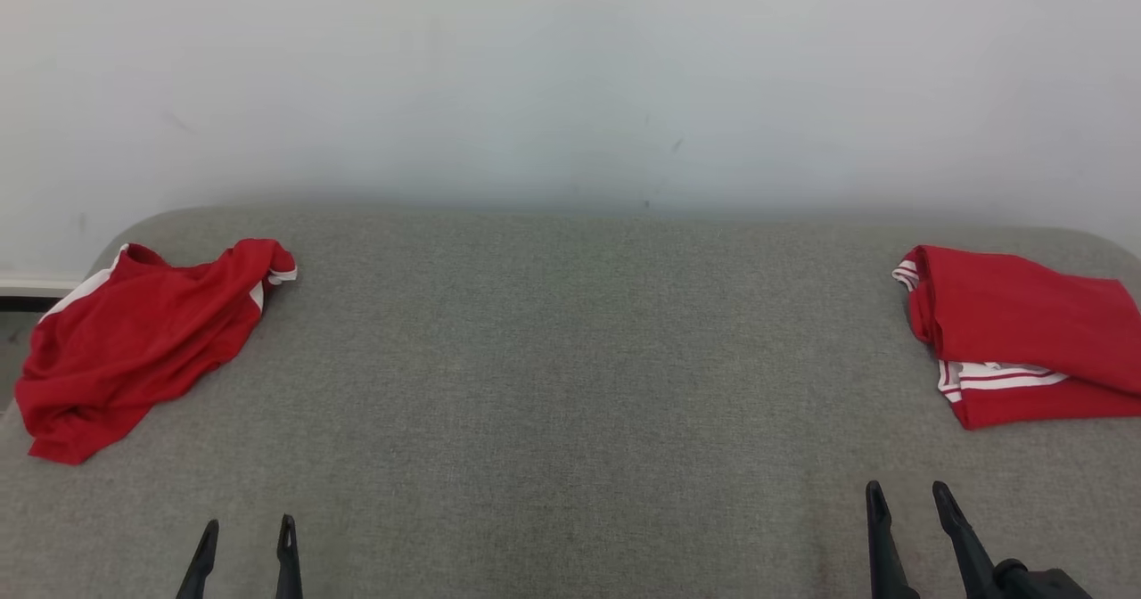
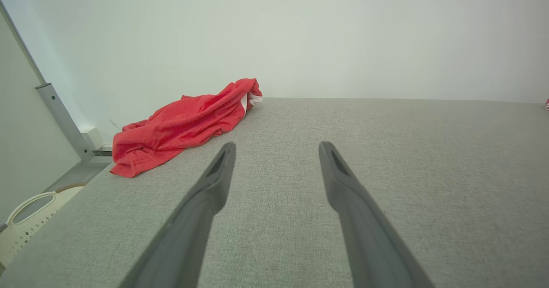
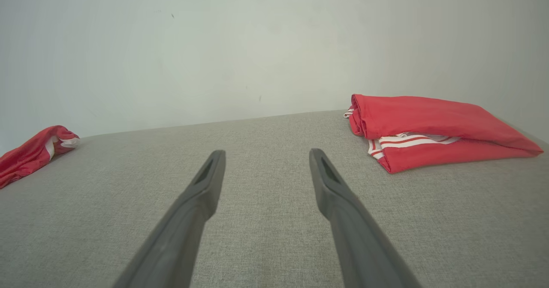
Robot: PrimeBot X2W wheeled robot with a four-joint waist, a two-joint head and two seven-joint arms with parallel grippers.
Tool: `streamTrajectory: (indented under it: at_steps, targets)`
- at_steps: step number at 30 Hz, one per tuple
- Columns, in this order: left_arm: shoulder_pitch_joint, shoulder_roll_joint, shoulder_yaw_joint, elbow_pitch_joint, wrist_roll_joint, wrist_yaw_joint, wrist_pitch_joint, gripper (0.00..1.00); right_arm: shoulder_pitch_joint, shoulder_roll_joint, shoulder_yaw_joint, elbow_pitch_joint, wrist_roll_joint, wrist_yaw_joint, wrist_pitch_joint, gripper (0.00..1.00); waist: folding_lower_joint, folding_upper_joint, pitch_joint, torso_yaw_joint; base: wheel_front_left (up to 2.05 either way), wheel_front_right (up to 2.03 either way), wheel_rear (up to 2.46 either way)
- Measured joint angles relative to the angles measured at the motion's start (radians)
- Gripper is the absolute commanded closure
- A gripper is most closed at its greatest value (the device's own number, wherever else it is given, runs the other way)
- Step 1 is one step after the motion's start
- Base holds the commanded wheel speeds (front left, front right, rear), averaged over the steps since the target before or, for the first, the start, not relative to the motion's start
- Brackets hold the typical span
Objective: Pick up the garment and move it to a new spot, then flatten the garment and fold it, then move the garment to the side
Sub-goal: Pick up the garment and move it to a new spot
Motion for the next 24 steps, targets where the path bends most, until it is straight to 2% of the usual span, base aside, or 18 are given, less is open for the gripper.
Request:
streamTrajectory:
  at_steps: [9,24]
  targets:
    - [-0.01,0.001,0.005,0.01,0.0,0.005,0.0,0.0,0.008,0.0,0.003,0.01,0.012,0.0,0.0,0.0,0.0,0.0,-0.004,0.067,0.0,0.0,0.0]
    - [0.014,0.005,0.0,-0.001,0.002,0.031,0.0,0.0,0.007,0.0,0.013,0.046,0.037,0.0,0.0,0.0,0.0,-0.0001,-0.017,0.257,0.0,0.0,0.0]
